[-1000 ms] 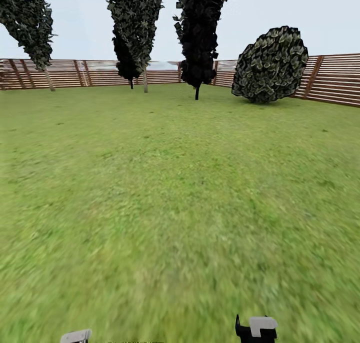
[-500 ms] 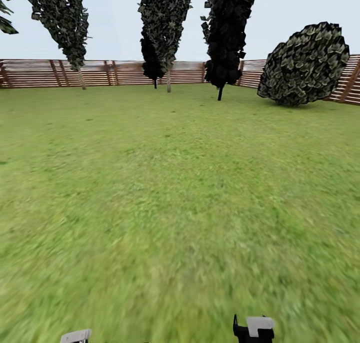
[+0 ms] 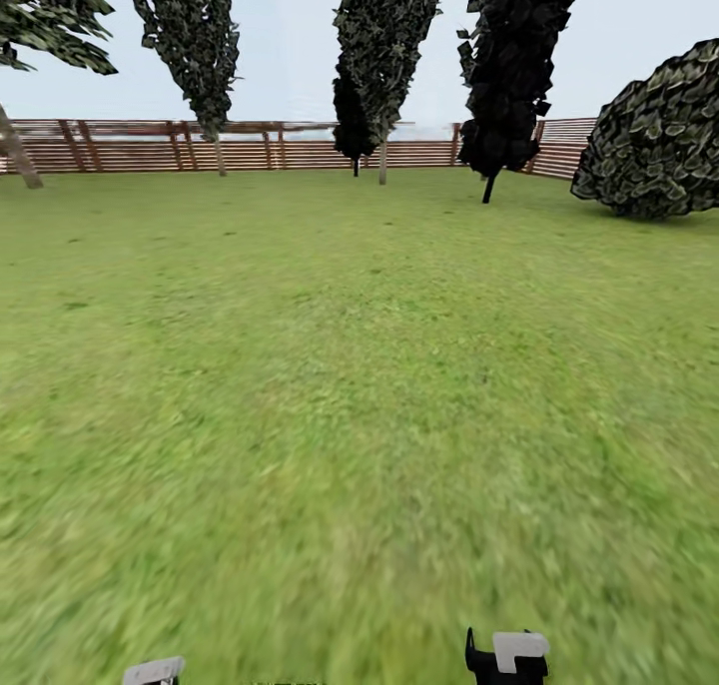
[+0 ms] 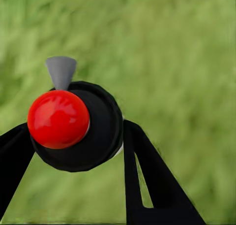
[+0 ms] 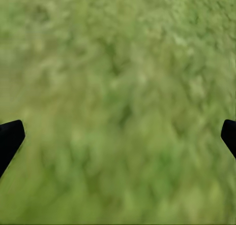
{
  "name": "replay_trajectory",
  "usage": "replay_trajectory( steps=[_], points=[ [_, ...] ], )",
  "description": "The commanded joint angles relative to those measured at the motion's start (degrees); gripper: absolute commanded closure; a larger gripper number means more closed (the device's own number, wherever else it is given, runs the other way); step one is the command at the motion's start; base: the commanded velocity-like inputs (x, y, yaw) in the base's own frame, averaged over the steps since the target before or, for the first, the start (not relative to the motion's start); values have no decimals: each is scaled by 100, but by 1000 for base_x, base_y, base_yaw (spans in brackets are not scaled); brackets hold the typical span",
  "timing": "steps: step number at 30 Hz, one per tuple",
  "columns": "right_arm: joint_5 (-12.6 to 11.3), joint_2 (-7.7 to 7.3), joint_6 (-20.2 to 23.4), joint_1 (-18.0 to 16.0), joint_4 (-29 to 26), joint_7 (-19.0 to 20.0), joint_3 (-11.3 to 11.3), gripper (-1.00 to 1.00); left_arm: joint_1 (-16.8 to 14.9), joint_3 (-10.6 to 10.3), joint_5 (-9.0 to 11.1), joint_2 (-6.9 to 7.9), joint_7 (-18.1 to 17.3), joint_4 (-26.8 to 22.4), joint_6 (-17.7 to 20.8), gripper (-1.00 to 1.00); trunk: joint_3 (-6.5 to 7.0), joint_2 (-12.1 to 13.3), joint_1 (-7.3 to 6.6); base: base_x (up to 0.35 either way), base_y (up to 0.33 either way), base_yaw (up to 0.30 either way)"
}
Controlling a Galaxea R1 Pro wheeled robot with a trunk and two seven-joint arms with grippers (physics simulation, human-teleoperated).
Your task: In the garden, pick up the pesticide atomizer on the floor and spray pesticide onto both trees until each tree trunk is fully covered.
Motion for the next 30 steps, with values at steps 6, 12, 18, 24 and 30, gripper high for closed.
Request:
replay_trajectory(
  steps=[6,12,18,24,30],
  points=[
    [4,0,0,0,0,0,1,-100,0,10,-3,8,0,0,-17,100,0,0,0,0,0,285],
    [3,0,0,0,0,0,1,-100,0,6,-42,7,0,8,-13,100,0,0,0,0,0,285],
    [5,0,0,0,0,0,1,-100,0,-7,-62,6,-8,9,0,100,0,0,0,0,0,285],
    [2,0,0,0,0,0,1,-100,0,-7,-54,9,0,9,2,100,0,0,0,0,0,285],
    [3,0,0,0,0,0,1,-100,0,-7,-40,14,0,9,-6,100,0,0,0,130,110,285]
  ],
)
